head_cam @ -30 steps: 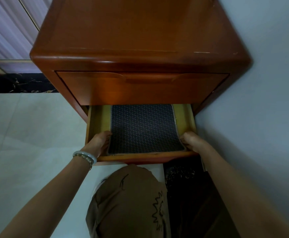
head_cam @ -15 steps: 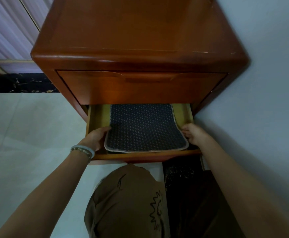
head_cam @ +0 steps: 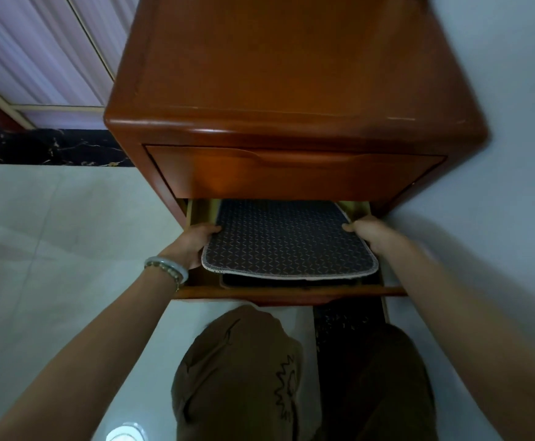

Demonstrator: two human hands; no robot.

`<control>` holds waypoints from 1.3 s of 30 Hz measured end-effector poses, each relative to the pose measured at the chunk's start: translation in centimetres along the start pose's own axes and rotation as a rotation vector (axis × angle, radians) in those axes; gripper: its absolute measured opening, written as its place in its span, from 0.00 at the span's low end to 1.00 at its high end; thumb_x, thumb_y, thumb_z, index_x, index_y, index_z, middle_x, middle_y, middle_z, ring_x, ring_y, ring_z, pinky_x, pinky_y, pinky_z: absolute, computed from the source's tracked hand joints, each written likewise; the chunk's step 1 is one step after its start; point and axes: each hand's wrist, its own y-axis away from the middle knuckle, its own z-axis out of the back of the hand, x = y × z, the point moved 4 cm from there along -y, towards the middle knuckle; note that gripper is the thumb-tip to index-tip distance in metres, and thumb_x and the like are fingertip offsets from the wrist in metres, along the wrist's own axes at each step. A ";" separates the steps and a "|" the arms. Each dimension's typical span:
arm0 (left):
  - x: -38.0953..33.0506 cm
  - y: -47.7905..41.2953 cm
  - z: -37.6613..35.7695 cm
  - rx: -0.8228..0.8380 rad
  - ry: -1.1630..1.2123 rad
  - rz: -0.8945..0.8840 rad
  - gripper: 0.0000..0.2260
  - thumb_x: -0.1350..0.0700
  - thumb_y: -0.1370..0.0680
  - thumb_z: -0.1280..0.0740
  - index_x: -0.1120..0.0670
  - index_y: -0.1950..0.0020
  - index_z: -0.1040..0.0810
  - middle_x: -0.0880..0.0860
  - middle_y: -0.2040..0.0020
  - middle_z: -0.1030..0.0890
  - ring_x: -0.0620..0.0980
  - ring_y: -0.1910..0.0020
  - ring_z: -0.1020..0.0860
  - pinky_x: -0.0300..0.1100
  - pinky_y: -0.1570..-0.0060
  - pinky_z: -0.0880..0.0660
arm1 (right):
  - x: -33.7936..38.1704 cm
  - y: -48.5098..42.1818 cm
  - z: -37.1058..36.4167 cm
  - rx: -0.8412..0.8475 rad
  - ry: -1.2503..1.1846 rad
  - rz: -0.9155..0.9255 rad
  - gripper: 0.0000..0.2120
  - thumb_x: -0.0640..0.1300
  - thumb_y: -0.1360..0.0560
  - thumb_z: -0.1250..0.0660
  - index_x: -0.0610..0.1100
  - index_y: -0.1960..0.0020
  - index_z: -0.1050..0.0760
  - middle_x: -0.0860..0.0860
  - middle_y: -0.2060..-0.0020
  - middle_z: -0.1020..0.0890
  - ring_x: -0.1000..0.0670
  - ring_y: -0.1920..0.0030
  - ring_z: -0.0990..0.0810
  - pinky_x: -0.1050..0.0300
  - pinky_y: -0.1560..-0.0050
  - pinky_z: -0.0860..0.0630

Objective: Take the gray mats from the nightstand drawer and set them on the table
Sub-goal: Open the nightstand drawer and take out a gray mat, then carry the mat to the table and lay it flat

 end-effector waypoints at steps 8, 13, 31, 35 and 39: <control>-4.6 15.4 -0.1 -0.096 0.025 0.137 0.07 0.62 0.19 0.41 0.65 0.44 0.30 0.61 0.56 0.22 0.56 0.65 0.21 0.43 0.73 0.22 | 2.8 14.6 4.4 0.069 0.061 -0.051 0.19 0.43 0.22 0.36 0.36 0.34 0.32 0.38 0.39 0.25 0.39 0.40 0.25 0.42 0.36 0.29; -6.8 27.5 0.7 -0.143 0.062 0.181 0.10 0.61 0.19 0.40 0.65 0.42 0.31 0.61 0.57 0.21 0.56 0.68 0.20 0.43 0.75 0.22 | 5.6 27.0 8.0 0.092 0.054 -0.078 0.22 0.42 0.23 0.35 0.35 0.33 0.34 0.38 0.38 0.25 0.39 0.40 0.25 0.48 0.47 0.27; -9.8 66.0 9.4 -0.253 0.291 -0.304 0.12 0.60 0.20 0.40 0.60 0.38 0.24 0.63 0.44 0.19 0.62 0.45 0.20 0.55 0.47 0.22 | 16.7 64.0 11.6 0.192 0.113 0.591 0.10 0.48 0.20 0.40 0.45 0.56 0.24 0.47 0.56 0.19 0.46 0.56 0.20 0.52 0.58 0.25; -11.6 69.8 14.0 -0.323 0.331 -0.416 0.11 0.60 0.20 0.39 0.59 0.39 0.22 0.62 0.39 0.21 0.62 0.39 0.24 0.58 0.36 0.29 | 21.5 68.8 8.7 0.189 0.138 0.768 0.11 0.48 0.21 0.40 0.44 0.58 0.25 0.46 0.58 0.20 0.46 0.57 0.20 0.50 0.57 0.26; -13.8 72.7 18.9 -0.365 0.397 -0.487 0.10 0.60 0.21 0.38 0.56 0.43 0.20 0.60 0.40 0.20 0.59 0.42 0.21 0.52 0.45 0.25 | 26.0 71.8 4.2 0.199 0.158 0.879 0.12 0.48 0.21 0.40 0.41 0.55 0.25 0.44 0.56 0.19 0.44 0.55 0.20 0.46 0.51 0.24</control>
